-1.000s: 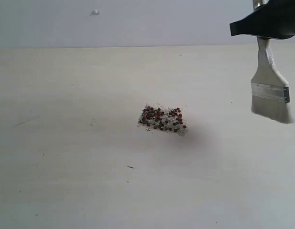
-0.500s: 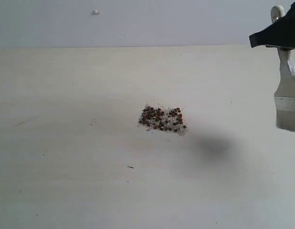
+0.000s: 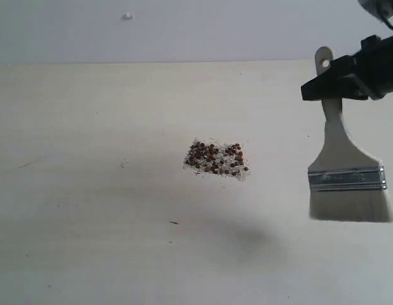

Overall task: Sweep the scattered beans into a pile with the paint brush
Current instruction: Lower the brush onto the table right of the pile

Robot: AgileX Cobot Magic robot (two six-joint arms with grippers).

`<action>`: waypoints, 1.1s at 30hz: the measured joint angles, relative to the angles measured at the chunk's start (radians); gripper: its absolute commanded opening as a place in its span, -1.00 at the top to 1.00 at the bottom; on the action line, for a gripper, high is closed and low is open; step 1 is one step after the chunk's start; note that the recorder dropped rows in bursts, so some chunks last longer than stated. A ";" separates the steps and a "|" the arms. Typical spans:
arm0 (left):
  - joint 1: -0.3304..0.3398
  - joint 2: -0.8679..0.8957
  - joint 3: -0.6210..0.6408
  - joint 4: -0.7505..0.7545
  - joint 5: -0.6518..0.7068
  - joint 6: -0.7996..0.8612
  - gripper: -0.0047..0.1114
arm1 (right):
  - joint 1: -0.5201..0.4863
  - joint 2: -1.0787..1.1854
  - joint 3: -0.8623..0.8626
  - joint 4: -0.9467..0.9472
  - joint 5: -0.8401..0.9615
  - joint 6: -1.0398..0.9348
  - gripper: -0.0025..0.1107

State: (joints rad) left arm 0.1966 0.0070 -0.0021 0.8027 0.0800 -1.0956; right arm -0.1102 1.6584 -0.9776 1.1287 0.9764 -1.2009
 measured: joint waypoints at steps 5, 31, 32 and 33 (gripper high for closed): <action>0.000 0.000 0.000 0.000 0.000 0.000 0.92 | -0.002 0.141 -0.001 0.258 0.217 -0.216 0.96; 0.000 0.000 0.000 0.000 0.000 0.000 0.92 | -0.002 0.306 -0.002 0.285 0.050 -0.212 0.96; 0.000 0.000 0.000 0.000 0.000 0.000 0.92 | -0.002 0.313 -0.002 0.285 0.031 -0.209 0.96; 0.000 0.000 0.000 0.000 0.000 0.000 0.92 | -0.002 0.315 -0.002 0.285 0.010 -0.209 0.96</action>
State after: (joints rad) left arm 0.1966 0.0070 -0.0021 0.8027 0.0800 -1.0956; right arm -0.1117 1.9737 -0.9798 1.4134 0.9864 -1.4099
